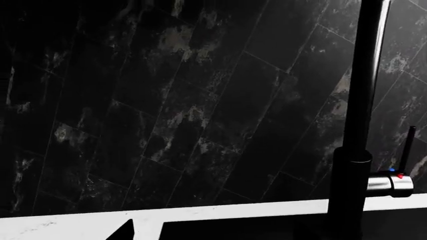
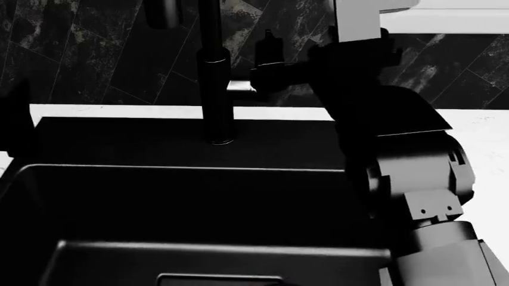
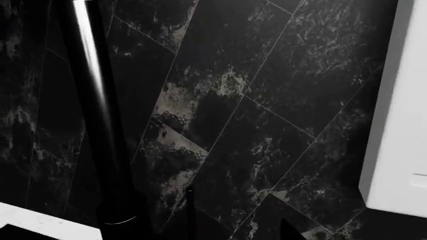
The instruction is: Pick the pan and sponge and place them into the sink. Then turn on the water.
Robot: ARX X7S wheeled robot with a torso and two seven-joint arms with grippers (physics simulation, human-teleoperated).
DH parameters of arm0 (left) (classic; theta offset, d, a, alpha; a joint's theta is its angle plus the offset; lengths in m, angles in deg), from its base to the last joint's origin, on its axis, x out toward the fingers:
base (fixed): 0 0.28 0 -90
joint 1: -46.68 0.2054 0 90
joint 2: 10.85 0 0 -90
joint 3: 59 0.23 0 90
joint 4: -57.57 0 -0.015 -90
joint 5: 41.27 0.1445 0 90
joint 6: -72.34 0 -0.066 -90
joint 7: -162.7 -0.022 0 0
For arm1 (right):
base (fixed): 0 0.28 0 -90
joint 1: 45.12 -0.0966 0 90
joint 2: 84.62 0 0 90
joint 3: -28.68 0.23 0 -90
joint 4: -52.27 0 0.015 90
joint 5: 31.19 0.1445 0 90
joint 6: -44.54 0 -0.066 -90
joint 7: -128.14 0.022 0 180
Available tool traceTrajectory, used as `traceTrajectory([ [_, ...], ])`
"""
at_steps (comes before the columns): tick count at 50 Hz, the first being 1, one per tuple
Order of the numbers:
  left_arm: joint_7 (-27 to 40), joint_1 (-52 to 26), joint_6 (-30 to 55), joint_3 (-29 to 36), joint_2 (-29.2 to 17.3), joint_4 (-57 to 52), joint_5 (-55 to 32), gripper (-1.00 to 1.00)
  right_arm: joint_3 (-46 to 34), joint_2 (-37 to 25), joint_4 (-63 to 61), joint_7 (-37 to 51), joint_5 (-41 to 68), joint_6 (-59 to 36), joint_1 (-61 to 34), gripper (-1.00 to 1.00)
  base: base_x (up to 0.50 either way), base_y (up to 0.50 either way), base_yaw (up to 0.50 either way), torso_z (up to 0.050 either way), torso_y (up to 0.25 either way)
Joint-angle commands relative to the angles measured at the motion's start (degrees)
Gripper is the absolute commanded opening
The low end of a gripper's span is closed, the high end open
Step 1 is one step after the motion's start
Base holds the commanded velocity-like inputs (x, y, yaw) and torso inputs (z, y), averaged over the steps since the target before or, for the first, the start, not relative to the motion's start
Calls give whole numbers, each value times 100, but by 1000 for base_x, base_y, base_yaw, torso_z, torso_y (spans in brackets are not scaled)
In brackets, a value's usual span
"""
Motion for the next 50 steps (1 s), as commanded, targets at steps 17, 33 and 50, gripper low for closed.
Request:
traceTrajectory([
  [17,-132,55,-75,-30,-92,11,15,100,-46,641,1994,-735,-271,837,-690,100,0,0,0,0,0],
  [33,-96,11,-59,-88,-127,26,-18,100,-73,847,2772,-945,-407,1242,-984,100,0,0,0,4,-138],
  [50,-108,97,-99,-72,-96,58,14,100,-8,953,2860,-1099,-561,1407,-1242,100,0,0,0,6,-70],
])
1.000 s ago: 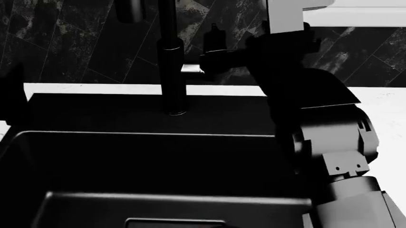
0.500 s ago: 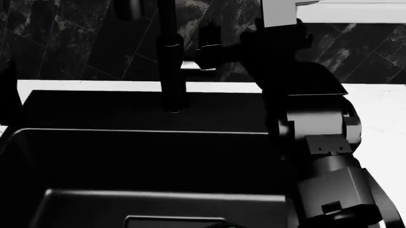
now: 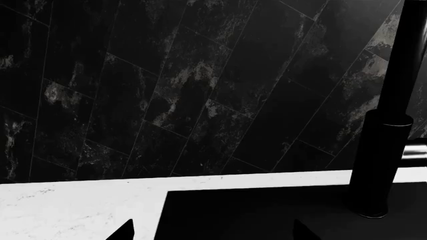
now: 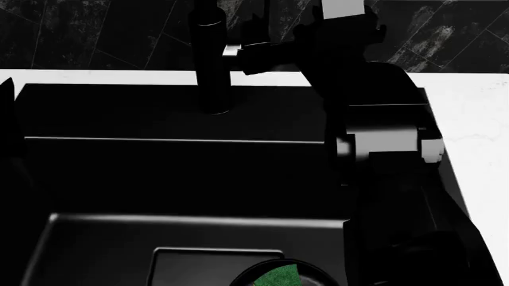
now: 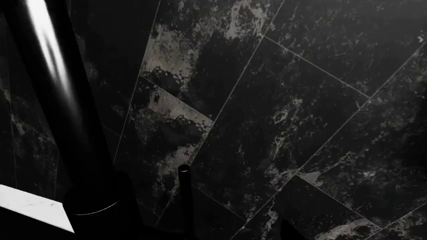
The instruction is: Pick the pan and sponge and place them into the sink. Then turn on the water.
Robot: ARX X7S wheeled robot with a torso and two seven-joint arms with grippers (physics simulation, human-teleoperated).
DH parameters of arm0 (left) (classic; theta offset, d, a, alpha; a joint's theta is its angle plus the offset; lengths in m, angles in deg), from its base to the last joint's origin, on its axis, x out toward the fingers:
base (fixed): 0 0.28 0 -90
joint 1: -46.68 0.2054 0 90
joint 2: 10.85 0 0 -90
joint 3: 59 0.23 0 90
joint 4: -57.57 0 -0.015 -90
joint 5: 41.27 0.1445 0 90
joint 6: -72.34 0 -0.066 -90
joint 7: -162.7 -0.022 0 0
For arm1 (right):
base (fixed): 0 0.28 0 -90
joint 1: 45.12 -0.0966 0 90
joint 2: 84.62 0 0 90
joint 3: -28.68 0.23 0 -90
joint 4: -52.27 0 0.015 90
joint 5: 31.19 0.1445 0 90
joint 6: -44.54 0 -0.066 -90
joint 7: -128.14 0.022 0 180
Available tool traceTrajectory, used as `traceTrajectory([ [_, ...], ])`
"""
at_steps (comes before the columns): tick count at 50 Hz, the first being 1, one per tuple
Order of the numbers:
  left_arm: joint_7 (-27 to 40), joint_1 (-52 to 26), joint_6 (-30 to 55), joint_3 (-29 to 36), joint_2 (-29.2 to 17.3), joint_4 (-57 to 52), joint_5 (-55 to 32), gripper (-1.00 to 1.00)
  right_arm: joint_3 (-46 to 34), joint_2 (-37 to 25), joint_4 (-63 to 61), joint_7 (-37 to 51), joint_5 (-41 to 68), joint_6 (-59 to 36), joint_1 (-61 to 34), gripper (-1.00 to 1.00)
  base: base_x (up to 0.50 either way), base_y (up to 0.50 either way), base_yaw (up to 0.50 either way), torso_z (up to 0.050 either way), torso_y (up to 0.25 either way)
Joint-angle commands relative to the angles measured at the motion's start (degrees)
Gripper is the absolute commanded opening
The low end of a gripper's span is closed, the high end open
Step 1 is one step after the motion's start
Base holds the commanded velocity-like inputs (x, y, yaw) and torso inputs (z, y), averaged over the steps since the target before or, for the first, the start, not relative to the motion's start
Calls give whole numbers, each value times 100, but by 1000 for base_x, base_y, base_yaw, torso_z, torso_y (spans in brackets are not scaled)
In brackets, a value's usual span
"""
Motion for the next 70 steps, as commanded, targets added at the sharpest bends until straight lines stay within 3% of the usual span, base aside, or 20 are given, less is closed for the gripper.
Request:
traceTrajectory([
  [1,-55,0,-30,19,96,37,30,100,93,94,129,-120,-153,79,-146,100,0,0,0,4,-21],
  [45,-100,72,-85,-56,35,132,-22,100,1861,329,150,-515,-1891,-185,-423,100,0,0,0,8,-91],
  [70,-66,147,-68,-36,120,199,-66,100,2538,231,150,-13,-2529,-33,-340,100,0,0,0,0,0],
])
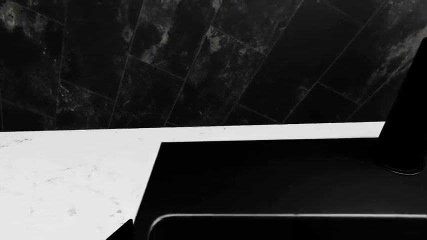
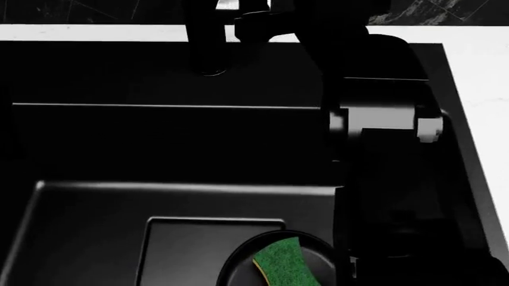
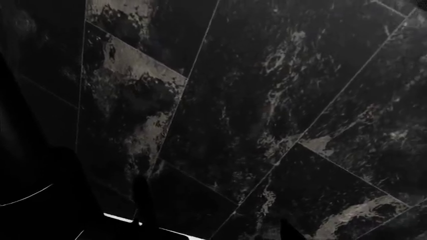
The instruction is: Pick the pan and sponge and place them into the sink. Then turn on the water.
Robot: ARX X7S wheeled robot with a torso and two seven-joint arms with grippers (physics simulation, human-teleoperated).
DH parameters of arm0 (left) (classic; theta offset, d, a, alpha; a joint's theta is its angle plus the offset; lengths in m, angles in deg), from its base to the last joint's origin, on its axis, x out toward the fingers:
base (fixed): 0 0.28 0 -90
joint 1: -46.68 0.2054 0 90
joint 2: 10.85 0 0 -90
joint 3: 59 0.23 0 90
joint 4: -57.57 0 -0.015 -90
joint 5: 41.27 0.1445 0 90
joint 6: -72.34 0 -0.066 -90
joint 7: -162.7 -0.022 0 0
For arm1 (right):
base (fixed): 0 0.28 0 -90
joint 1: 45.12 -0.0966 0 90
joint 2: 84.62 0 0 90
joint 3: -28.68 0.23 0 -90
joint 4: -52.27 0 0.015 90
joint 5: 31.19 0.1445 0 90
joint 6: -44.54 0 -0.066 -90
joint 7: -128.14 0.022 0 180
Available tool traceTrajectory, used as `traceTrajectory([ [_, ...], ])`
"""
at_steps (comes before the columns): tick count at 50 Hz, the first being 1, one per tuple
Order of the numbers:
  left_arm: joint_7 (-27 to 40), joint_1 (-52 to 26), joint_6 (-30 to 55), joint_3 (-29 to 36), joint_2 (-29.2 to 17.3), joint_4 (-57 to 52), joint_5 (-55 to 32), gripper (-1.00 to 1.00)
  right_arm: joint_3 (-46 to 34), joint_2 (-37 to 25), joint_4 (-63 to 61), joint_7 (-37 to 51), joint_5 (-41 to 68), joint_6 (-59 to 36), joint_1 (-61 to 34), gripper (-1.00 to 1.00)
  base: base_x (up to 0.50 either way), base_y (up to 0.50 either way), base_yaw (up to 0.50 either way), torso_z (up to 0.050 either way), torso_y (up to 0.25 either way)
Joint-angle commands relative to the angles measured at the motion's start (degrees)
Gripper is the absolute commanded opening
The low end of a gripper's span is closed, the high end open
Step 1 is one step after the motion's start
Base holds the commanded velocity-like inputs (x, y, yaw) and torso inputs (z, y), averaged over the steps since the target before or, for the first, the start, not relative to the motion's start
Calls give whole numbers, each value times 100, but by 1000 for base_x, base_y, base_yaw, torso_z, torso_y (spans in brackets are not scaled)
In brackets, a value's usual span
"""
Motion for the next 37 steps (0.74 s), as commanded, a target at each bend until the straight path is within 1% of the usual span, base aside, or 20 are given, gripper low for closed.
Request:
traceTrajectory([
  [1,-19,-18,-9,19,127,37,8,100,370,-40,-3,233,-356,76,30,100,0,0,0,0,0],
  [22,-21,13,17,39,195,88,62,100,673,-145,-11,400,-537,110,113,100,0,0,0,0,0],
  [37,-17,-21,64,-2,133,80,-16,100,786,-193,-29,397,-522,83,138,100,0,0,0,0,0],
])
